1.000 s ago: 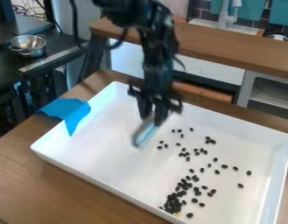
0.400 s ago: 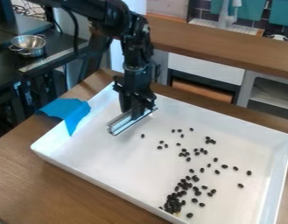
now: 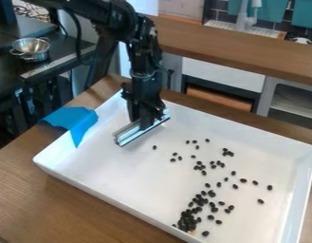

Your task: Sweep into pile

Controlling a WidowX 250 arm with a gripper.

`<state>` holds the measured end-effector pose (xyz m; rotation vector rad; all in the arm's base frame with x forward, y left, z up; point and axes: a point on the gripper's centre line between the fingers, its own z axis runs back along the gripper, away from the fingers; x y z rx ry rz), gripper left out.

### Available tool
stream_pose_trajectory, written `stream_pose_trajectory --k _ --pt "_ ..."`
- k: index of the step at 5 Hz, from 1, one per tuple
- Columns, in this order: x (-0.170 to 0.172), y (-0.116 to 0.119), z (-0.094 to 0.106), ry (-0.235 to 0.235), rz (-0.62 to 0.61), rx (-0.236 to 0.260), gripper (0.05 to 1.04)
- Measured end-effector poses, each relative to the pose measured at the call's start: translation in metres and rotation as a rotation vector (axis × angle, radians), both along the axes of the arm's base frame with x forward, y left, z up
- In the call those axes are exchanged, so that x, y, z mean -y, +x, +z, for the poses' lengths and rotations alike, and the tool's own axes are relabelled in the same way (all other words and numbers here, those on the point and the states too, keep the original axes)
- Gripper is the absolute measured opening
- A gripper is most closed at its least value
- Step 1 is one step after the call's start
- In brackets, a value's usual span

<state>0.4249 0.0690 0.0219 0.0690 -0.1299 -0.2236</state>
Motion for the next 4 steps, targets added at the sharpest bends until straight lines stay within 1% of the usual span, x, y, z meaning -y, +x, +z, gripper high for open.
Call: stream_pose_trajectory --k 1,2,3,4 --pt "0.001 0.002 -0.017 0.021 0.005 0.0 0.347" --pt "0.01 0.006 -0.017 0.041 -0.012 0.021 0.347" --pt "0.018 0.007 -0.018 0.049 -0.018 0.024 0.347" --pt "0.031 0.002 -0.021 0.043 -0.039 0.011 0.347"
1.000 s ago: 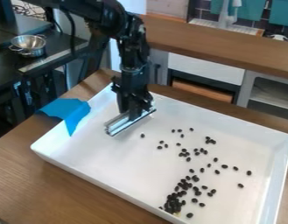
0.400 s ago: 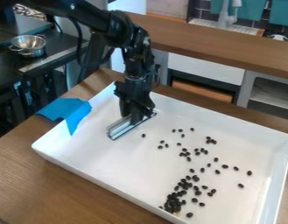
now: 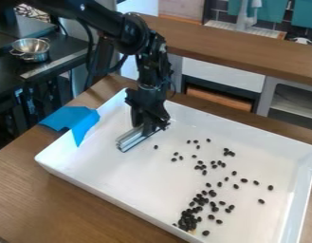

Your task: Sweep into pile

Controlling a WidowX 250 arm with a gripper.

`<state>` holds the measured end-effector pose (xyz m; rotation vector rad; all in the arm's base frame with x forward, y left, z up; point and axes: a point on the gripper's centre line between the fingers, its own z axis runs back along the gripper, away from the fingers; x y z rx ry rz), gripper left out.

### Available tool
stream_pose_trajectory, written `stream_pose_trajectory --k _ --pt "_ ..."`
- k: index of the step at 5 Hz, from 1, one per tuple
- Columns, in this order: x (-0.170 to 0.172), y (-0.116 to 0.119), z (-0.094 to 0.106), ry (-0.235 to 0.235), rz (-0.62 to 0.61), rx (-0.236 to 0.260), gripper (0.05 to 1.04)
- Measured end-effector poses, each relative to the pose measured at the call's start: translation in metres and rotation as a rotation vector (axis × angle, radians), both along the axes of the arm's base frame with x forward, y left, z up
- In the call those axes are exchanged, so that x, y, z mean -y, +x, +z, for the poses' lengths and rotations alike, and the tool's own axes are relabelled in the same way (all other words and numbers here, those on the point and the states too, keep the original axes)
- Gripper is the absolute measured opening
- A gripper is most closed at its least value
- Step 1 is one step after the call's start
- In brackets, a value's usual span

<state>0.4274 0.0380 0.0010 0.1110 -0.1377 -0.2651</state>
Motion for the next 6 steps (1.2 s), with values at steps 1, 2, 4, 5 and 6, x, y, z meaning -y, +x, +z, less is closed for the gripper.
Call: stream_pose_trajectory --k 1,2,4,5,6 --pt "0.025 -0.008 0.001 -0.04 -0.003 -0.026 0.347" --pt "0.058 -0.012 0.003 -0.069 -0.037 -0.038 0.347" --pt "0.089 -0.023 0.003 -0.083 -0.064 -0.056 0.347" --pt "0.109 -0.034 0.004 -0.089 -0.112 -0.051 0.347" --pt "0.119 -0.048 0.003 -0.093 -0.135 -0.057 0.347"
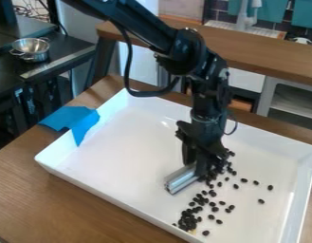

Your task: Sweep into pile

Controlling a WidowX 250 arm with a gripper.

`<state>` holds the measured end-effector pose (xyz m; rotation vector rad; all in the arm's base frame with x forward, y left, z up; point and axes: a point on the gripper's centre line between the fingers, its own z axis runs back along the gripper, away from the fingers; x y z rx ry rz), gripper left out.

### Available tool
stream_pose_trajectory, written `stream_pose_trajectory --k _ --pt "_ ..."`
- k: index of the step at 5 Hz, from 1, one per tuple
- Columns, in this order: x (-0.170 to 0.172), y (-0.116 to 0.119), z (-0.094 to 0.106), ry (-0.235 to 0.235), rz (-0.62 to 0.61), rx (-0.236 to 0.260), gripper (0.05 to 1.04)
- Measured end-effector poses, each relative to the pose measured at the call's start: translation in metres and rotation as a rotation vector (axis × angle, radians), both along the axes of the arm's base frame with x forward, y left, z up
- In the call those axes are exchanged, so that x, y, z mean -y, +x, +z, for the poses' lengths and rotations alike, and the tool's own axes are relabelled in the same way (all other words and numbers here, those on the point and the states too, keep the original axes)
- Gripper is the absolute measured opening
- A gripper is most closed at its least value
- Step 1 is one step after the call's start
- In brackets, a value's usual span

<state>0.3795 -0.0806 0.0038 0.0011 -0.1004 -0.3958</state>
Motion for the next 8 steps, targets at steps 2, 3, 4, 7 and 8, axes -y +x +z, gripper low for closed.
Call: stream_pose_trajectory --k 2,3,4,7,8 --pt "0.032 -0.032 0.006 -0.014 -0.101 0.018 0.347" --pt "0.037 -0.036 0.004 -0.01 -0.119 0.021 0.347" --pt "0.014 -0.02 0.011 -0.042 -0.041 0.038 0.346" --pt "-0.093 0.039 0.037 0.006 0.184 0.114 0.347" --pt "-0.102 0.045 0.022 0.062 0.178 0.096 0.347"
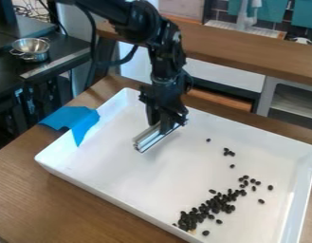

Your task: Sweep into pile

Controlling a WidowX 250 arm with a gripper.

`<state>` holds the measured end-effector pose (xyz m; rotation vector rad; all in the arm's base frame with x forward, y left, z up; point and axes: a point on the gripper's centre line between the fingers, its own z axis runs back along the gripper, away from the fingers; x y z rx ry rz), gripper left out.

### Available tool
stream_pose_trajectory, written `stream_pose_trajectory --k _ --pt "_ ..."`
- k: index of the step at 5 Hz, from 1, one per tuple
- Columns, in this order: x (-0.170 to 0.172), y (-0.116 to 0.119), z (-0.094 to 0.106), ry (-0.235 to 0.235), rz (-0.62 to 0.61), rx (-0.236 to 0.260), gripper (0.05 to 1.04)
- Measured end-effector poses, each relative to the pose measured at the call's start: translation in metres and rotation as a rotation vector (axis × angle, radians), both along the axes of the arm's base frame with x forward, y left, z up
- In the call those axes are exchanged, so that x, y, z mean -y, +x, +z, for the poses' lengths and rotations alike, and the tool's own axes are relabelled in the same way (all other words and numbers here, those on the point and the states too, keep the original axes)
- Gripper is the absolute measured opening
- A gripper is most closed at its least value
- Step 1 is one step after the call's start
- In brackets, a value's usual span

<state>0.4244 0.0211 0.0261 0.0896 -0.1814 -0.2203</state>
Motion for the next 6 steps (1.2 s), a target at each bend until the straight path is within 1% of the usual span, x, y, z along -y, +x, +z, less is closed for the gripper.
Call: stream_pose_trajectory --k 1,2,3,5,6 --pt "-0.003 0.001 -0.007 0.022 0.008 -0.014 0.347" --pt "0.0 0.005 -0.019 0.033 0.015 -0.036 0.346" --pt "0.01 0.01 -0.02 0.038 -0.002 -0.04 0.346" --pt "0.035 0.008 -0.02 0.031 -0.045 -0.047 0.347" --pt "0.048 0.008 -0.02 0.031 -0.069 -0.043 0.347"
